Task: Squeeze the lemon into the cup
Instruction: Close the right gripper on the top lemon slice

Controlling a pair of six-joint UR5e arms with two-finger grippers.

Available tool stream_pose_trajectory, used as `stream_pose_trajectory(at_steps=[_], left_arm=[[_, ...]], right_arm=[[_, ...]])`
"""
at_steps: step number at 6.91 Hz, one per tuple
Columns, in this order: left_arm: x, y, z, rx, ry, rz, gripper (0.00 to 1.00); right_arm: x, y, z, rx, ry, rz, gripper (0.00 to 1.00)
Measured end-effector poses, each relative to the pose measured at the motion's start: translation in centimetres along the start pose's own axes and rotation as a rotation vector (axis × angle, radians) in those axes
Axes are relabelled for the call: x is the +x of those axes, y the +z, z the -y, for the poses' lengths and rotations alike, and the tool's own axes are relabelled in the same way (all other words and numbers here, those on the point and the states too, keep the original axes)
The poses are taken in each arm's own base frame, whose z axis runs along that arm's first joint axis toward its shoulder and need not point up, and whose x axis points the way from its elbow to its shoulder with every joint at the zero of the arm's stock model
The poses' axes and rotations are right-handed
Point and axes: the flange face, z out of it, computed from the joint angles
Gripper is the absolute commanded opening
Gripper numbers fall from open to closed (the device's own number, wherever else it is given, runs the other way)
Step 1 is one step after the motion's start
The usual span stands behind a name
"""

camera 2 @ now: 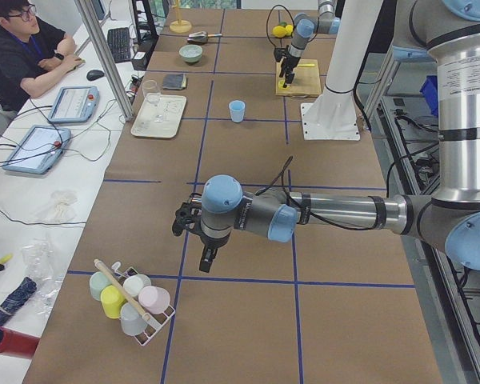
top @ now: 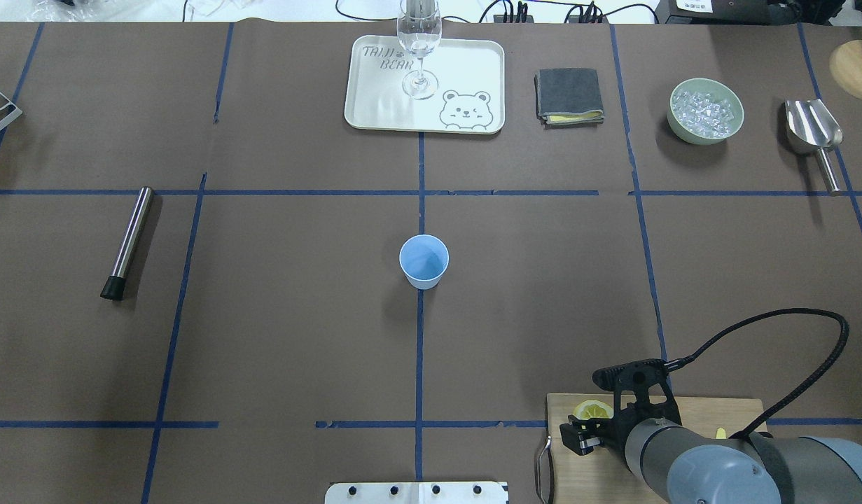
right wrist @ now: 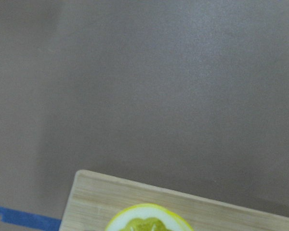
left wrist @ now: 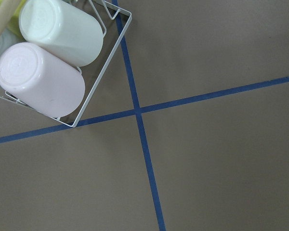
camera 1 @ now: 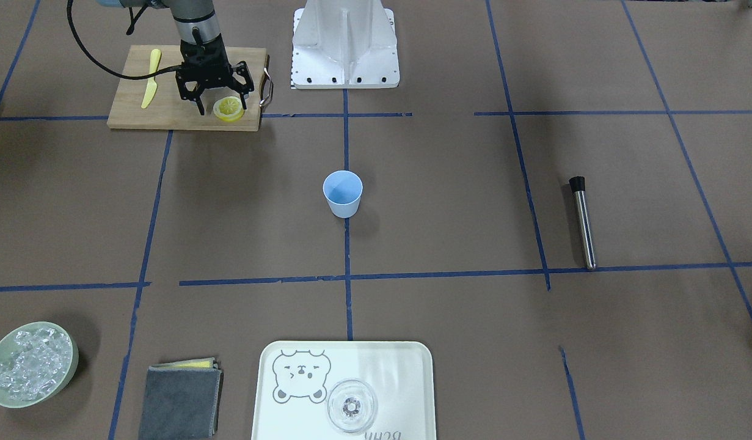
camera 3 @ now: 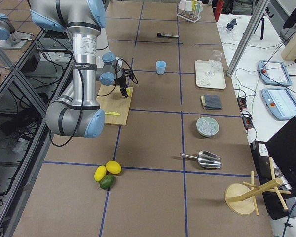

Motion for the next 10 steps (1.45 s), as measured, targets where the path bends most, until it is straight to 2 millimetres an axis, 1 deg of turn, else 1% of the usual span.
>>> stream_pose_trajectory(at_steps=[1, 10], left_arm=[[0.00, 0.00, 0.00, 0.000, 0.000, 0.000, 1.00], [0.01, 0.01, -0.07, 0.000, 0.000, -0.002, 1.00]], right_arm=[[-0.02, -0.01, -0.03, -0.001, 0.000, 0.001, 0.72], [-0.32, -0.42, -0.22, -0.005, -0.003, 0.012, 0.73]])
